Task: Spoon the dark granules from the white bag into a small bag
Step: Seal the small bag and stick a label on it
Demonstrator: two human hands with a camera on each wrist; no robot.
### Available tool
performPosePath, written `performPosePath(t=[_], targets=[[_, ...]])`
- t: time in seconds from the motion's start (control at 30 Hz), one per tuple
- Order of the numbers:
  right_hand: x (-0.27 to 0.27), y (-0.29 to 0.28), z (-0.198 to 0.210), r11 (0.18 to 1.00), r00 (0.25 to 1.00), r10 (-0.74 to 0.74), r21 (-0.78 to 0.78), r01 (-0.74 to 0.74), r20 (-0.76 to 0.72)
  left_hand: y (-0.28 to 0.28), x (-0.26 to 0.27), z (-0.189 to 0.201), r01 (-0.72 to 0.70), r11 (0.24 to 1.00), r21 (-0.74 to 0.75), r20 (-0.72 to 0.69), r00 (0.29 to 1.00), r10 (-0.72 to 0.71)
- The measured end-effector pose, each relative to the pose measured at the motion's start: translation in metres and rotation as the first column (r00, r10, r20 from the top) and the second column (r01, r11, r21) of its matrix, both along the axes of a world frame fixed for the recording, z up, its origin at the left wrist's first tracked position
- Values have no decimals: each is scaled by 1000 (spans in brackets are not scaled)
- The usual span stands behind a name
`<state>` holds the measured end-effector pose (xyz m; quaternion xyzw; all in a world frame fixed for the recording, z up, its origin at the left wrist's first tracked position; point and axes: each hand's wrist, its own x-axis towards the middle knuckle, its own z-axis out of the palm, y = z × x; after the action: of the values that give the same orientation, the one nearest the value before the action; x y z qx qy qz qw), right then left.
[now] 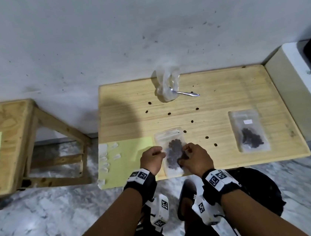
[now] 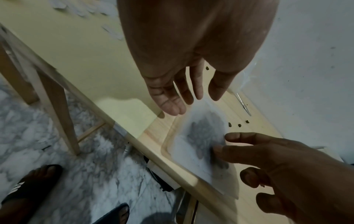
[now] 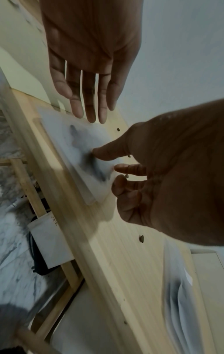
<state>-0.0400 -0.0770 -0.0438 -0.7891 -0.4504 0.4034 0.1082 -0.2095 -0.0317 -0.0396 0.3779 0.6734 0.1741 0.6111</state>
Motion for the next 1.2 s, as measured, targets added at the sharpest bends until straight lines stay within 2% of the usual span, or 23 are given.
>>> performPosePath(t=[0.4, 0.57, 0.7, 0.83, 0.93, 1.03, 1.2], targets=[[-5, 0, 7, 983, 987, -135, 113, 144, -83, -3, -3, -1, -174, 983, -61, 89, 980, 179], [-25, 17, 15, 962, 978, -117, 226, 155, -171, 4, -12, 17, -188, 981, 39, 181, 967, 178], [-64, 39, 22, 962, 956, -42, 248, 117, -289, 17, -43, 23, -257, 959, 123, 190, 954, 231], [-103, 59, 26, 955, 915, -13, 265, 131, -404, 31, -95, 19, -383, 906, 180, 184, 918, 351], [-127, 65, 12, 967, 941, 19, 244, 68, -339, 40, -139, 12, -448, 870, 206, 154, 893, 423], [-147, 67, -5, 989, 962, 93, 134, -60, -256, 46, -180, 5, -526, 831, 180, 158, 850, 503], [-177, 78, -14, 984, 977, 174, 59, -168, -120, 50, -220, 8, -553, 814, 180, 146, 833, 534]])
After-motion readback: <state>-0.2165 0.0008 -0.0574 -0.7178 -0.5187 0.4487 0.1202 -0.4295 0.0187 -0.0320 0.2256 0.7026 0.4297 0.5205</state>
